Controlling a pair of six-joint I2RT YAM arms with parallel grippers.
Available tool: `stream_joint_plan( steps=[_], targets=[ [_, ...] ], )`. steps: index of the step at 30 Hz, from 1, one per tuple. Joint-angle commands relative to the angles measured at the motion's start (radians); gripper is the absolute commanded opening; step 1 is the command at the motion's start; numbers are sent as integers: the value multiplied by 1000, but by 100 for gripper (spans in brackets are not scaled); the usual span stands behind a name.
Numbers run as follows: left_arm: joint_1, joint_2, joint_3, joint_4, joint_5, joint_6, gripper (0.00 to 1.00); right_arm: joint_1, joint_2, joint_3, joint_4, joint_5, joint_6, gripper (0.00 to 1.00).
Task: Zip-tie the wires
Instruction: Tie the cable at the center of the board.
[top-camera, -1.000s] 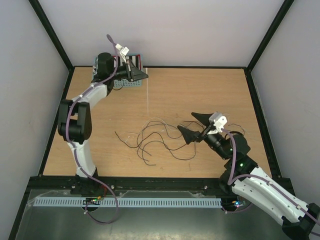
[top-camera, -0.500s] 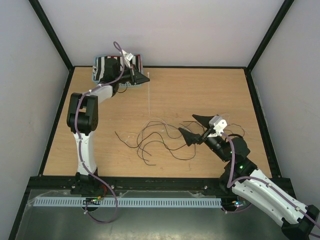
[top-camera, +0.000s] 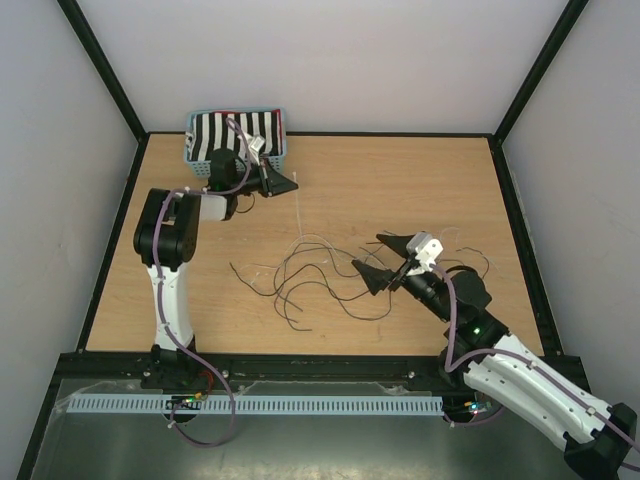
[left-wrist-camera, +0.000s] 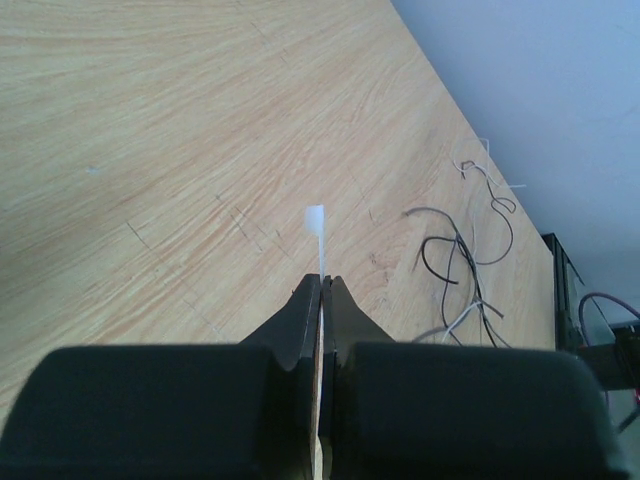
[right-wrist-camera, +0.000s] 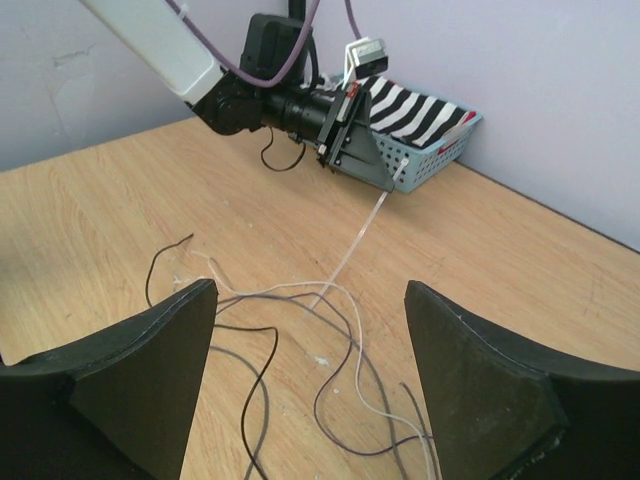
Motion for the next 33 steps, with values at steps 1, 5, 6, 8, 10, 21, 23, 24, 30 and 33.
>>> stream_joint_plan(
  steps=[1,5,6,8,10,21,23,24,30,33],
  targets=[
    [-12,-49,-38,89,60,-9,0,-3,34,-17,35,-62,-10,84],
    [-35,-90,-120,89,49,27,0,-3,77,-34,44,-98,-11,81],
    [-41,-99,-138,89,47,35,0,-3,88,-36,42,-110,-18,82],
    [-54,-114,-171,88,43,42,0,-3,101,-44,50,-131,-30,81],
    [-64,-124,-197,88,35,40,0,-1,105,-62,79,-145,-41,81],
    [-101,-184,-334,84,-7,47,0,160,262,-103,181,-143,-182,81],
    [-101,-188,-350,82,-15,54,0,205,316,-102,199,-146,-217,79],
    [-102,-191,-354,82,-17,56,0,227,344,-95,199,-144,-238,79],
    [-96,-194,-355,80,-22,65,0,339,500,-34,132,-45,-314,76],
    [-80,-201,-334,77,-4,53,0,345,489,-27,152,-15,-277,79]
  ],
)
